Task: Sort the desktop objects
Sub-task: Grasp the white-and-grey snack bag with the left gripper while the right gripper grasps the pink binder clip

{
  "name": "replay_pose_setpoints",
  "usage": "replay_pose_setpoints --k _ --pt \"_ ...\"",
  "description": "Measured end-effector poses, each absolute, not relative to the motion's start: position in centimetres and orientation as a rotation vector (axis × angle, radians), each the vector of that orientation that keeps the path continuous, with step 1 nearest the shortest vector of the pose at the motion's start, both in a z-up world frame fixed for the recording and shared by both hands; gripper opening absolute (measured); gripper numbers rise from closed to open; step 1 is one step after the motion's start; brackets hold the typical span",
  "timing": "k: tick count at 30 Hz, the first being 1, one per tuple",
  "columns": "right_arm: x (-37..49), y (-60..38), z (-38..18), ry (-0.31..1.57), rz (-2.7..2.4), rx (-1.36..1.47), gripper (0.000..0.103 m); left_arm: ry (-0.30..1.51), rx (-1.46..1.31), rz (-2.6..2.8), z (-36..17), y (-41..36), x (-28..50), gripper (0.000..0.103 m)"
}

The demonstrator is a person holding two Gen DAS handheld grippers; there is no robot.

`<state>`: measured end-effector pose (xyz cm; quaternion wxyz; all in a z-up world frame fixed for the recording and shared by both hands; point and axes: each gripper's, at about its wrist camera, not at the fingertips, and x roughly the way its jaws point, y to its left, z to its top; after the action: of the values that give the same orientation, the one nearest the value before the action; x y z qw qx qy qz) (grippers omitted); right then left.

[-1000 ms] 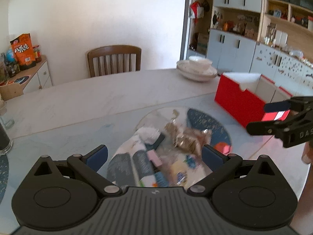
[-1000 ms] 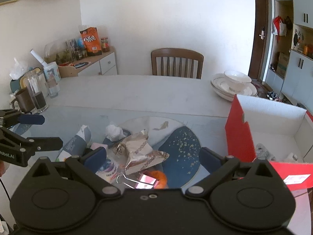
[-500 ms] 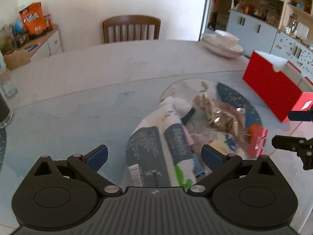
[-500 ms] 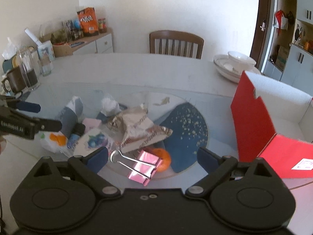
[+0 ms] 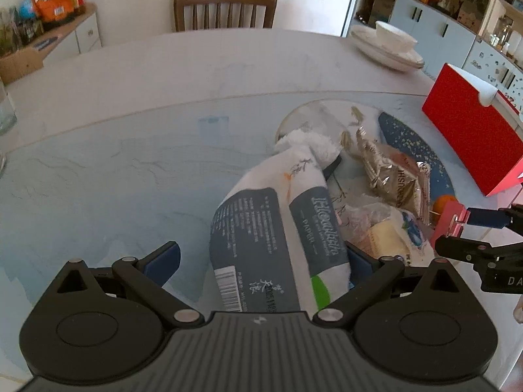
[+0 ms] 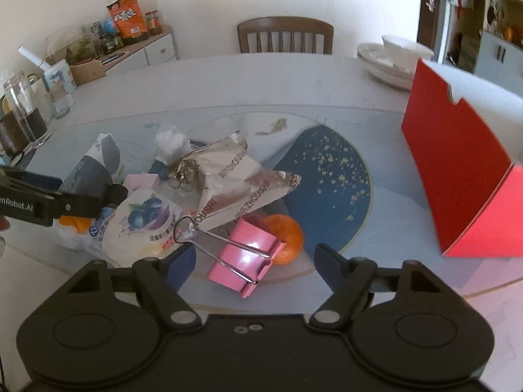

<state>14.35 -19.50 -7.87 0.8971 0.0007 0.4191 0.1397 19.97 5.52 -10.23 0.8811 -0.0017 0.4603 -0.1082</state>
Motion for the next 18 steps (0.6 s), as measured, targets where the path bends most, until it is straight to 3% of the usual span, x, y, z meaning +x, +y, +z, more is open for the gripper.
replay_pose_setpoints --k 11,15,17,18 --pt "14.75 -19.7 -8.52 0.921 0.255 0.103 0.058 0.98 -0.082 -0.245 -10.45 6.16 20.36 0.094" --pt "14.81 -19.89 -8.42 0.928 0.257 0.122 0.051 0.98 -0.11 -0.262 -10.18 6.3 20.27 0.08" --pt "14.79 -19.84 -8.35 0.933 0.266 0.132 0.039 0.978 -0.119 -0.259 -10.06 6.43 20.21 0.074" --pt "14.76 -19.78 -8.31 0.935 0.268 0.134 0.038 0.978 -0.127 -0.259 -10.04 6.52 20.22 0.067"
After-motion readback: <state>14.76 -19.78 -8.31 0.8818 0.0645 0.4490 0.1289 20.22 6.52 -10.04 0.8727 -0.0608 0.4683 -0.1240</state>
